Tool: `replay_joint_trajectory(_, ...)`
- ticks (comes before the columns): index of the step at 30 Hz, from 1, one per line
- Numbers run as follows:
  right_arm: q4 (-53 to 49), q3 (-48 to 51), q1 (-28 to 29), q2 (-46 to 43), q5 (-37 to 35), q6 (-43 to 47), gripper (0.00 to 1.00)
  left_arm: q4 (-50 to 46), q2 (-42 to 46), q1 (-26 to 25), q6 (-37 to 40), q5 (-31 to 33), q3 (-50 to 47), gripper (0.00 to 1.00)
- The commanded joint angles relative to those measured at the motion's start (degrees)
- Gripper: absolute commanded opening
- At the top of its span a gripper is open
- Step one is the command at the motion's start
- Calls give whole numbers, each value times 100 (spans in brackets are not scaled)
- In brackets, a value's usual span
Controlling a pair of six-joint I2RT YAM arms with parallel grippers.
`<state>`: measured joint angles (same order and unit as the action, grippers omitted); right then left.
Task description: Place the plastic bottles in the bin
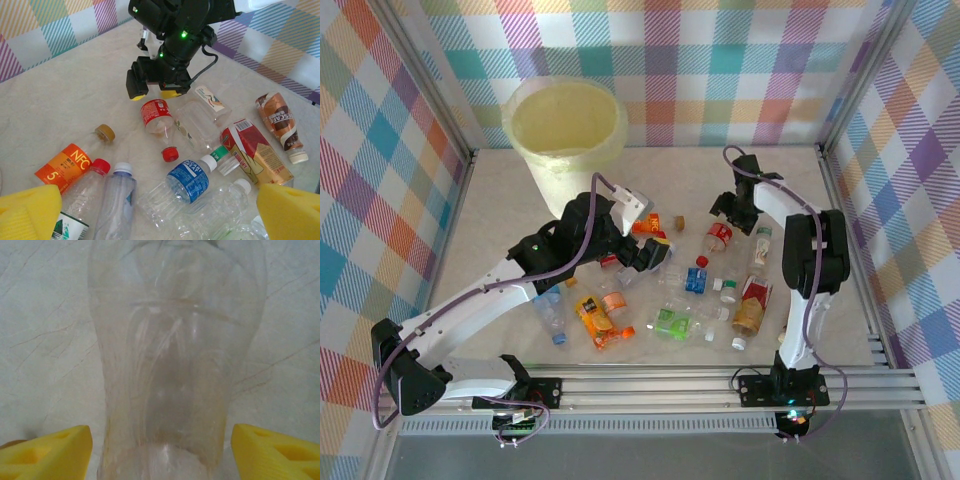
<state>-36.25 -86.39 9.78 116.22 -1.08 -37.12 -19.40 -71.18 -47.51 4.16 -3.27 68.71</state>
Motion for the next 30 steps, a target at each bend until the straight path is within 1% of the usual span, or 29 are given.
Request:
replay_joint_trajectory(1, 45, -184, 37, 91, -76, -61, 73, -75, 30, -67, 109, 111, -33, 100)
replay_joint_trajectory(16, 126, -247, 33, 219, -130, -93, 66, -89, 33, -66, 114, 98, -32, 100)
replay_joint_trajectory(30, 199, -305, 33, 387, -145, -98, 66, -91, -25, -66, 102, 72, -24, 100)
